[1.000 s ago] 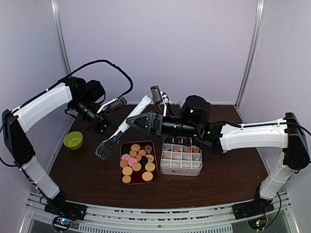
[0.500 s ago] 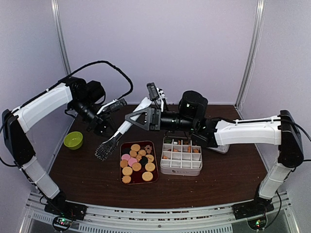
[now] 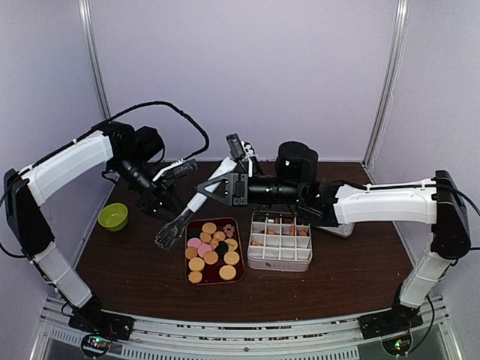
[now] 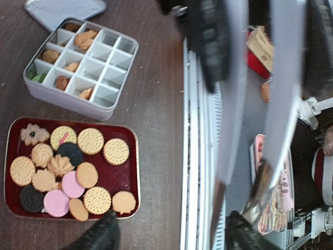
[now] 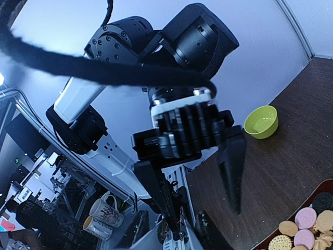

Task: Pack the cookies
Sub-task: Pass from the left arm to the right, then pick up the fake cookies from the plate.

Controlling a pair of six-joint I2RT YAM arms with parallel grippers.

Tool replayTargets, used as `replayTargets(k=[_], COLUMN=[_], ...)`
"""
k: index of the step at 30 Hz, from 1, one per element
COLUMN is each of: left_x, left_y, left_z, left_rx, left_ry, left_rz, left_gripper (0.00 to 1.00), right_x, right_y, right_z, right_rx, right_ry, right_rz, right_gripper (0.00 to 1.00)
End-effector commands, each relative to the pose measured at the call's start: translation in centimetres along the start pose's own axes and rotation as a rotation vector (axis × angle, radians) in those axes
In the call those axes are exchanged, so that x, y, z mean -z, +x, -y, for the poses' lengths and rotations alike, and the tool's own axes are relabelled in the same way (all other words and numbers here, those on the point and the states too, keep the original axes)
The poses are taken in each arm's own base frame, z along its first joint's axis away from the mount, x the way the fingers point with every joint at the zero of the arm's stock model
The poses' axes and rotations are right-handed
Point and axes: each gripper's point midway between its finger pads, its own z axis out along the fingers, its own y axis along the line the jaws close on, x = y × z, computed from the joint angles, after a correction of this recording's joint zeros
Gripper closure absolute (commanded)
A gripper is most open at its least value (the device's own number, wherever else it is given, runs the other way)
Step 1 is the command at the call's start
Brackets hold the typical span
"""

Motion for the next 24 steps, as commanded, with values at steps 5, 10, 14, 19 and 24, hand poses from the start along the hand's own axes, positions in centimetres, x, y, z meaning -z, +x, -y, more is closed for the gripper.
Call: replayTargets(k=[5,10,14,19,24], left_x=[3.6,8.3,13.3,20.6,21.7], left_y=[2.1,3.4,4.5,7.4,9.3], left_z=[-6.3,-9.1,-11.2,-13.3,-12.8], left_rx=[0.075,0.164,0.237,0.322,0.328], left_ry=[-0.441,-0.629,-0.831,-1.242,-1.352], left_rz=[-0.111,-0.105,-0.063,-0.104,-0.106], left_gripper=[0.02,0.02,0.02,0.02,0.02], right_x=[3.0,3.6,3.4,2.0,0.4], right_y=[-0.6,0.8,1.6,2.6,3.8], right_z=[1.9,3.9,4.8,4.7,4.3], right_rx=[0.186,0.259,0.329,0.421,0.448], right_ry=[0.306,0.478,0.582,0.654,0.662], right_rz=[0.010,-0.027,-0.044,-0.088,-0.113], right_gripper=[0.72,0.72,0.71,0.71,0.72])
